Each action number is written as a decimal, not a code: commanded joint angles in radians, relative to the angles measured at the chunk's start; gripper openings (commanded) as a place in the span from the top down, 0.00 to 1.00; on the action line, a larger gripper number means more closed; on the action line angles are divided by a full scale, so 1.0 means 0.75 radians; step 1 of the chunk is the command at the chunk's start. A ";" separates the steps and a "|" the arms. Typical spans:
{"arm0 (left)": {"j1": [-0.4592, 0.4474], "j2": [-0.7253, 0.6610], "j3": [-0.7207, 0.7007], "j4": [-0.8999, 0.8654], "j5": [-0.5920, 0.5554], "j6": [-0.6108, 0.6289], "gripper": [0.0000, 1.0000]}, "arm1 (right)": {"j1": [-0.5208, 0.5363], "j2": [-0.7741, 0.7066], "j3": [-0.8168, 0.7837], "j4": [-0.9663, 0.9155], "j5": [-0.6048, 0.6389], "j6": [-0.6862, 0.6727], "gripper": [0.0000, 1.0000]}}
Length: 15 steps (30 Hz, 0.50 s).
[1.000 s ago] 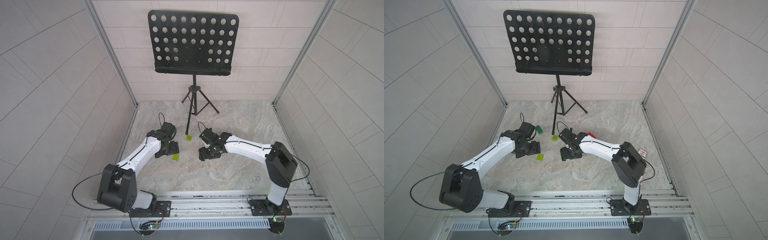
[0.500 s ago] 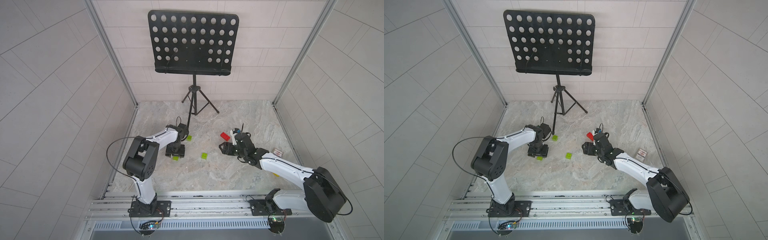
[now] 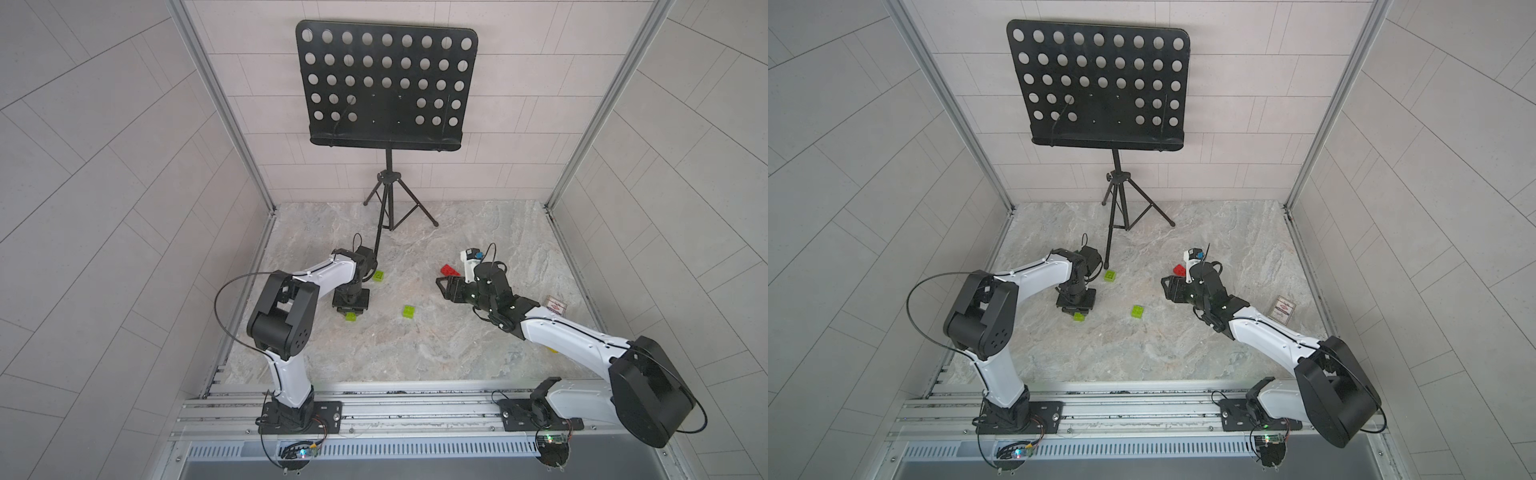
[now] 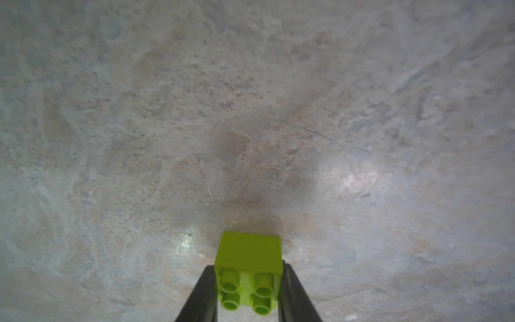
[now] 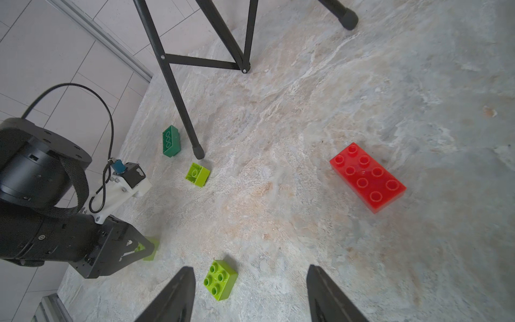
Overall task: Assemble an ice cream with lego
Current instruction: Pick up the lego brick from the center of the board.
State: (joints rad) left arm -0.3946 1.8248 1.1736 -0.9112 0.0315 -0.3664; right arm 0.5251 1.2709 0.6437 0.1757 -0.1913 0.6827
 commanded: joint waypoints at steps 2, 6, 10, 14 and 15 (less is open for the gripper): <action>0.005 -0.039 -0.027 0.015 0.085 -0.007 0.77 | -0.003 0.023 0.031 -0.036 0.030 -0.024 0.35; 0.001 -0.091 -0.047 0.037 0.151 -0.023 0.84 | -0.012 0.073 0.094 -0.192 0.154 -0.013 0.37; -0.098 -0.188 -0.020 0.035 0.198 -0.111 0.87 | -0.071 0.168 0.150 -0.322 0.195 0.053 0.39; -0.299 -0.177 0.159 -0.014 0.159 -0.172 0.86 | -0.121 0.238 0.169 -0.342 0.144 0.096 0.41; -0.329 -0.151 0.210 -0.037 0.156 -0.178 0.86 | -0.121 0.251 0.178 -0.352 0.144 0.097 0.41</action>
State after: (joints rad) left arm -0.5789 1.7046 1.2438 -0.9081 0.1478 -0.4564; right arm 0.4404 1.4391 0.7551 -0.0216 -0.0921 0.7269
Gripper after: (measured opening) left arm 0.357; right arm 0.592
